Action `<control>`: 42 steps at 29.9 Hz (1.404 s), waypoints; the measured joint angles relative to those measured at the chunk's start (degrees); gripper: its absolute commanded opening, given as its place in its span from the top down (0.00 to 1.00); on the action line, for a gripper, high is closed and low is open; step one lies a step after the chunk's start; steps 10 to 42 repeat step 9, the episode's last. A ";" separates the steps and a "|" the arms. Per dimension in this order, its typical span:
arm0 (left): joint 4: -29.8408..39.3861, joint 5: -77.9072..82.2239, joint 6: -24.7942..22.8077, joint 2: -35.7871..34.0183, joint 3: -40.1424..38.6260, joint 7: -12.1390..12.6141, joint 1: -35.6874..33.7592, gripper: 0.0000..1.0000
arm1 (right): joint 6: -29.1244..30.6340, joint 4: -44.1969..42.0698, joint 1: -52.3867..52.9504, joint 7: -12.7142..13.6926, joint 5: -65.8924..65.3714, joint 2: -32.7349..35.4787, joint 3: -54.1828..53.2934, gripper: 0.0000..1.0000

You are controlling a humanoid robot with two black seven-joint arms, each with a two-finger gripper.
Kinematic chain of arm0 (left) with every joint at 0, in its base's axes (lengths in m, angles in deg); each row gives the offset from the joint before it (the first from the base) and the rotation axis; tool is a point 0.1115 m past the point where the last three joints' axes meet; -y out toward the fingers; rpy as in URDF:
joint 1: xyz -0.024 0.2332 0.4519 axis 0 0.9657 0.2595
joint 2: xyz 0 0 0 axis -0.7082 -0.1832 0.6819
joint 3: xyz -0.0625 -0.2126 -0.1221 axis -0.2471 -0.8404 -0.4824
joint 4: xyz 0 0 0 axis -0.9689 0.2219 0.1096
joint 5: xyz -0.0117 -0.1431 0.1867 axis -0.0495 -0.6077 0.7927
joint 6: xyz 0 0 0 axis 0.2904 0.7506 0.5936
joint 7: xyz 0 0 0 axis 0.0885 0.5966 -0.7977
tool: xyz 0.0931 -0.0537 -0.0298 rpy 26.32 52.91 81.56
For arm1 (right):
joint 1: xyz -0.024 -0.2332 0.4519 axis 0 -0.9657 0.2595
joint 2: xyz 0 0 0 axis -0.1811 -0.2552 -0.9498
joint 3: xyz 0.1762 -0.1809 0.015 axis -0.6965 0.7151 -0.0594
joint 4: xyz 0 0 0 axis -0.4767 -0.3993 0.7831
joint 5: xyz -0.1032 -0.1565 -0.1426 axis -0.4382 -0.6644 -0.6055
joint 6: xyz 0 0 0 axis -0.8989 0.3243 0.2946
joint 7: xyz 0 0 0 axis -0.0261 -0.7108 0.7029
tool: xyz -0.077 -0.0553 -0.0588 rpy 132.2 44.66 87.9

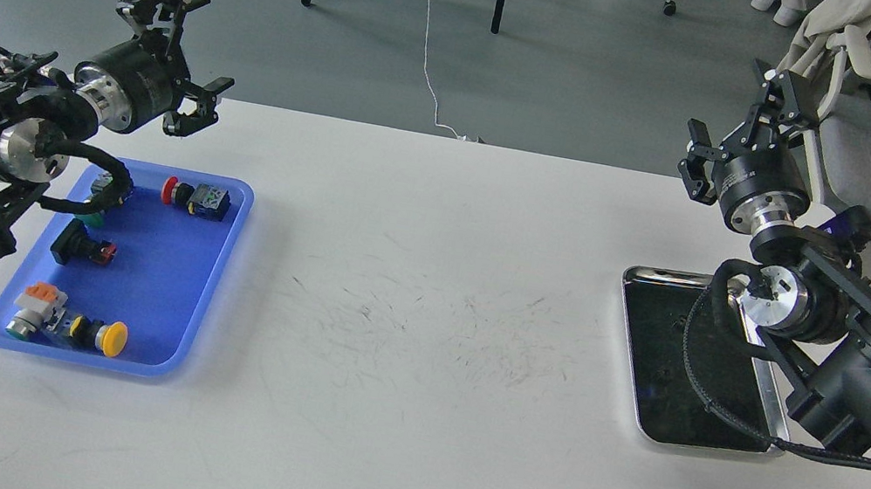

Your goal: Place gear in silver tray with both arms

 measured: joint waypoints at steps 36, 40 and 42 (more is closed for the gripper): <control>-0.09 0.00 0.08 0.04 0.15 0.00 0.03 0.00 | -0.04 0.24 0.23 0.00 -0.15 0.20 0.09 0.01; -0.09 0.00 0.08 0.04 0.15 0.00 0.03 0.00 | -0.04 0.24 0.23 0.00 -0.15 0.20 0.09 0.01; -0.09 0.00 0.08 0.04 0.15 0.00 0.03 0.00 | -0.04 0.24 0.23 0.00 -0.15 0.20 0.09 0.01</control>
